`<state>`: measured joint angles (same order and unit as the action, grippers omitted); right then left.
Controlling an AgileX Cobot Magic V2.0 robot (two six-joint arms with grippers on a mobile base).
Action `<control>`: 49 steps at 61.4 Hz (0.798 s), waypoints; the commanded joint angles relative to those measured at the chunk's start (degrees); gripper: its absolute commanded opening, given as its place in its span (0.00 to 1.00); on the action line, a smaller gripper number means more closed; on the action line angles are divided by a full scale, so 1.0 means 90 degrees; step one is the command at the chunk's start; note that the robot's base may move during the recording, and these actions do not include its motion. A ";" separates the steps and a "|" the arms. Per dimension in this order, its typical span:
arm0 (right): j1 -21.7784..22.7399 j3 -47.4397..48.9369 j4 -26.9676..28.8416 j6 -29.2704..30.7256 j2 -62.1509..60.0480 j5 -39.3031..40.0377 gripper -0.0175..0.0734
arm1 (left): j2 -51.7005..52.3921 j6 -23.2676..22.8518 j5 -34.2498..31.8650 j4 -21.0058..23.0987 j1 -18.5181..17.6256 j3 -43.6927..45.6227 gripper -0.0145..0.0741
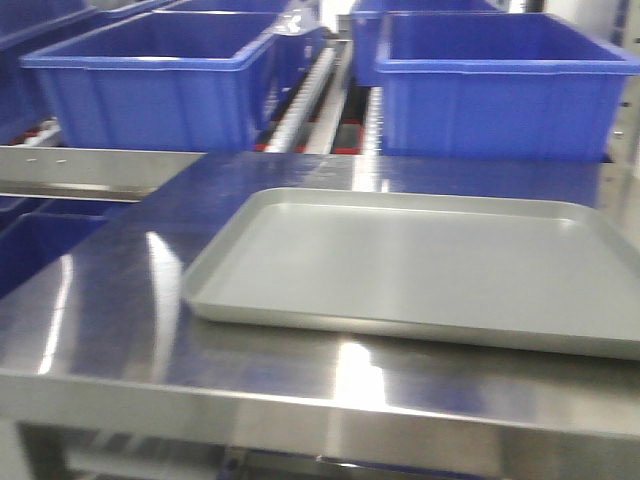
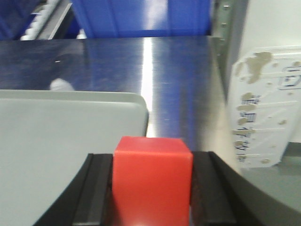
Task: Sort and place red and blue blocks on shelf
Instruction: 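Drive the base away from the table toward the bin shelves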
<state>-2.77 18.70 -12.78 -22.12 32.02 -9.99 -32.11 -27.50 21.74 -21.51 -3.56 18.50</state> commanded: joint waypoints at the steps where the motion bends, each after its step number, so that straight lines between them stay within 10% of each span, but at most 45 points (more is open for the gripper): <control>1: 0.0030 0.0183 -0.0114 0.0036 -0.0015 0.0554 0.24 | 0.0012 -0.0002 -0.0435 -0.0072 0.0007 0.0170 0.30; 49: 0.0030 0.0183 -0.0114 0.0036 -0.0015 0.0554 0.24 | 0.0012 -0.0002 -0.0435 -0.0072 0.0007 0.0170 0.30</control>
<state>-2.77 18.70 -12.78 -22.12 32.02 -9.99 -32.11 -27.50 21.74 -21.51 -3.56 18.50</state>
